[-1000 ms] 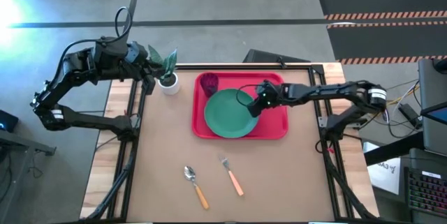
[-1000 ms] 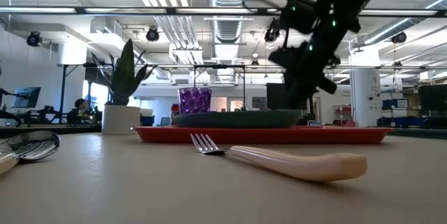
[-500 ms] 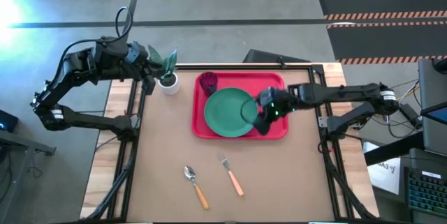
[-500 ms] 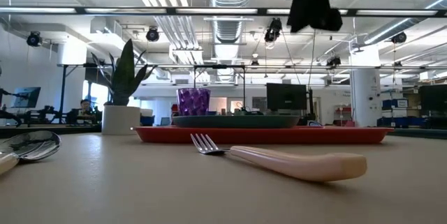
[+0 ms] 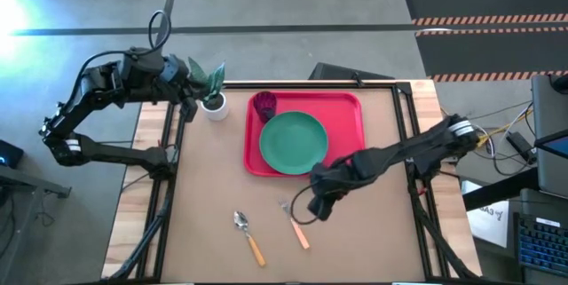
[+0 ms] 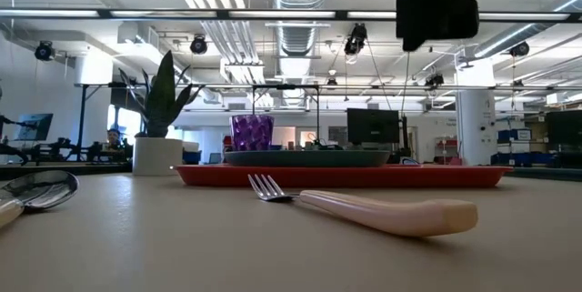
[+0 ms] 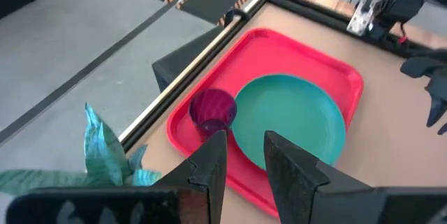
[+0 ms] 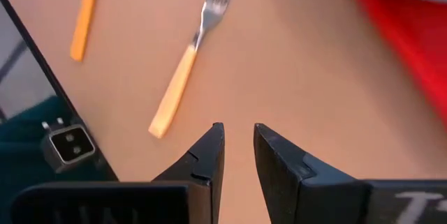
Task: Pick and place plate/cup/fork/spoon on tray
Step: Put the light orange fork on the red tray to the right of the green plate
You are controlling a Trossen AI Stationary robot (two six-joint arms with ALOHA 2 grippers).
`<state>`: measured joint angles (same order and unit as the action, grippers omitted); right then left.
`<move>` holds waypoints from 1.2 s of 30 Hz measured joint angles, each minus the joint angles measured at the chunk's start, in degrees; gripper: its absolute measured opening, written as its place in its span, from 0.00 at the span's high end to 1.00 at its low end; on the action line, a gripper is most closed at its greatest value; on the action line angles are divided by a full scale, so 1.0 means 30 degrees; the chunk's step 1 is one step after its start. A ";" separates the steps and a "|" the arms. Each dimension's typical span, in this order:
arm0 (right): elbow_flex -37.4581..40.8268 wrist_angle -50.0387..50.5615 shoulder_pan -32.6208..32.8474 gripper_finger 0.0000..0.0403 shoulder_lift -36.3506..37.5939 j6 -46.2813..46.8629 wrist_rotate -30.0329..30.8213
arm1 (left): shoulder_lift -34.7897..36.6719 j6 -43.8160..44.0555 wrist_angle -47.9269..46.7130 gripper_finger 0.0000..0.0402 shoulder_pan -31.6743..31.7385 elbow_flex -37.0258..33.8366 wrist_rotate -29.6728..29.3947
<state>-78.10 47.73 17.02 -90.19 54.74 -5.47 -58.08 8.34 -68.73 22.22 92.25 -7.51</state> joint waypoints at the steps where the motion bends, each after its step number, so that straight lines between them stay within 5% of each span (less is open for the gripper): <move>1: -0.0141 -0.0024 0.0000 0.83 -0.0467 0.0010 -0.0425 | -0.0004 0.0000 -0.0242 0.80 -0.0003 0.0000 0.0000; 14: -0.3884 -0.0107 -0.0044 0.83 -0.5398 -0.1826 -0.3173 | 0.0036 -0.0283 -0.1012 0.80 -0.0007 -0.0087 0.0007; 30: -0.4722 -0.1045 -0.0007 0.83 -0.7938 -0.0447 -0.5820 | 0.0102 -0.0430 -0.1891 0.80 0.0000 -0.0102 0.0134; 36: -0.4780 -0.3644 0.0048 0.83 -0.7595 0.0264 -0.4737 | 0.0229 -0.0430 -0.1901 0.80 0.0000 -0.0102 0.0356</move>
<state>-92.44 36.79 17.16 -112.97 55.53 -19.68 -57.40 7.05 -74.43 22.22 91.94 -6.44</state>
